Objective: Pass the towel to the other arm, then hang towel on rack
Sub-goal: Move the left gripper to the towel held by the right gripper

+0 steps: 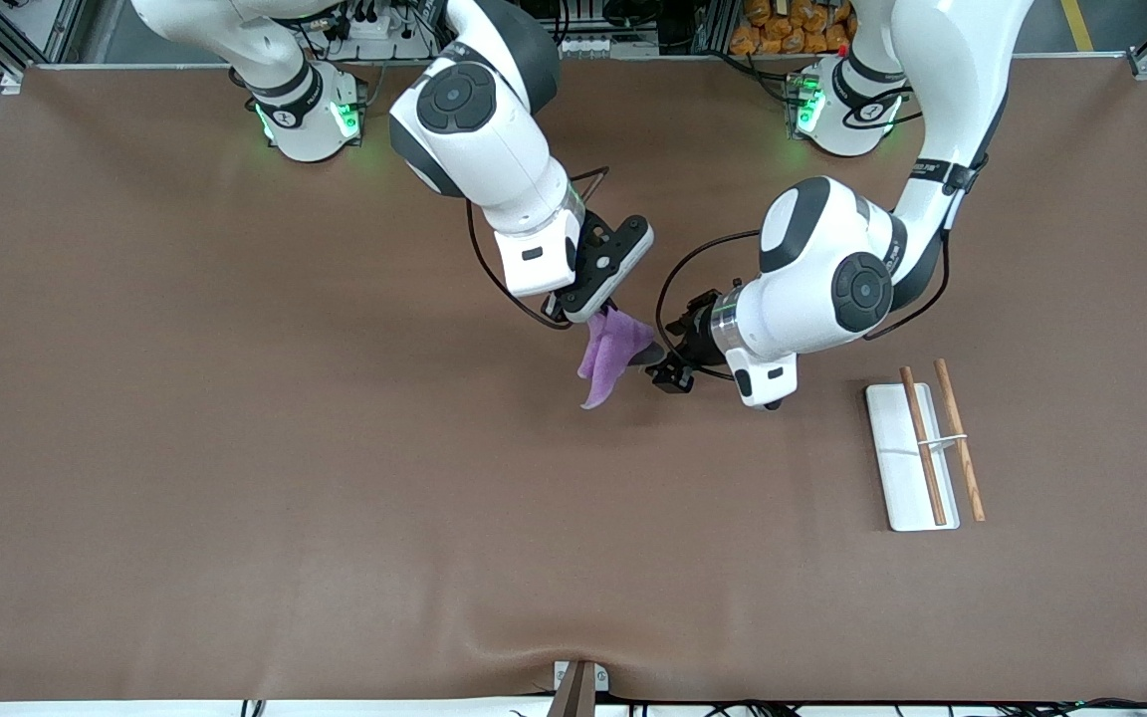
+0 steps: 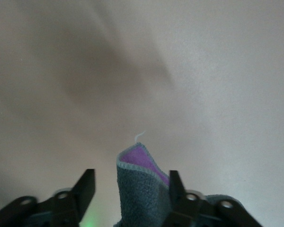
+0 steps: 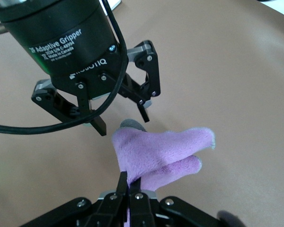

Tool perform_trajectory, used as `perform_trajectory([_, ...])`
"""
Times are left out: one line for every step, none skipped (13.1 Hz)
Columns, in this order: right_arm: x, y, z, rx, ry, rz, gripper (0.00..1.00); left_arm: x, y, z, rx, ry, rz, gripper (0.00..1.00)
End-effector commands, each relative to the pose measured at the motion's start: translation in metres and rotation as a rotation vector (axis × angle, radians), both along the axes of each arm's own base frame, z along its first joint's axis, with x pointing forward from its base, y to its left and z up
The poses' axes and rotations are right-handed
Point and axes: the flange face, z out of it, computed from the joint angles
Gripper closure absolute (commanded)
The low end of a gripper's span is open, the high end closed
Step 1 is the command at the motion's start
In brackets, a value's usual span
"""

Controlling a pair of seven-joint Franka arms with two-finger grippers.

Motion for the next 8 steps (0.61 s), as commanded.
perform_trajectory([0.004,0.0009,0.003,0.008,-0.003,-0.01,1.0,-0.0086,-0.0027,-0.0009,-0.011,0.022,0.011,0.35])
perform_trajectory([0.0036,0.0008,0.0033,0.008,-0.003,-0.01,1.0,-0.0092,-0.0056,-0.0068,-0.01,0.029,0.009,0.36])
perform_trajectory([0.0036,0.0008,0.0033,0.008,-0.003,-0.01,1.0,-0.0087,-0.0058,-0.007,-0.012,0.029,0.011,0.44])
perform_trajectory([0.0036,0.0008,0.0033,0.008,-0.003,-0.01,1.0,-0.0073,-0.0042,-0.0053,-0.014,0.027,0.015,0.59])
perform_trajectory([0.0036,0.0008,0.0033,0.008,-0.003,-0.01,1.0,-0.0069,-0.0043,-0.0046,-0.015,0.026,0.015,0.75])
perform_trajectory([0.0036,0.0008,0.0033,0.008,-0.002,-0.011,1.0,-0.0053,-0.0058,-0.0023,-0.019,0.021,0.014,0.91])
perform_trajectory([0.0036,0.0008,0.0033,0.008,-0.003,-0.01,1.0,-0.0041,-0.0051,0.0,-0.021,0.013,0.008,1.0])
perform_trajectory([0.0036,0.0008,0.0033,0.008,-0.002,-0.011,1.0,-0.0027,-0.0055,0.0028,-0.026,0.001,-0.004,1.0])
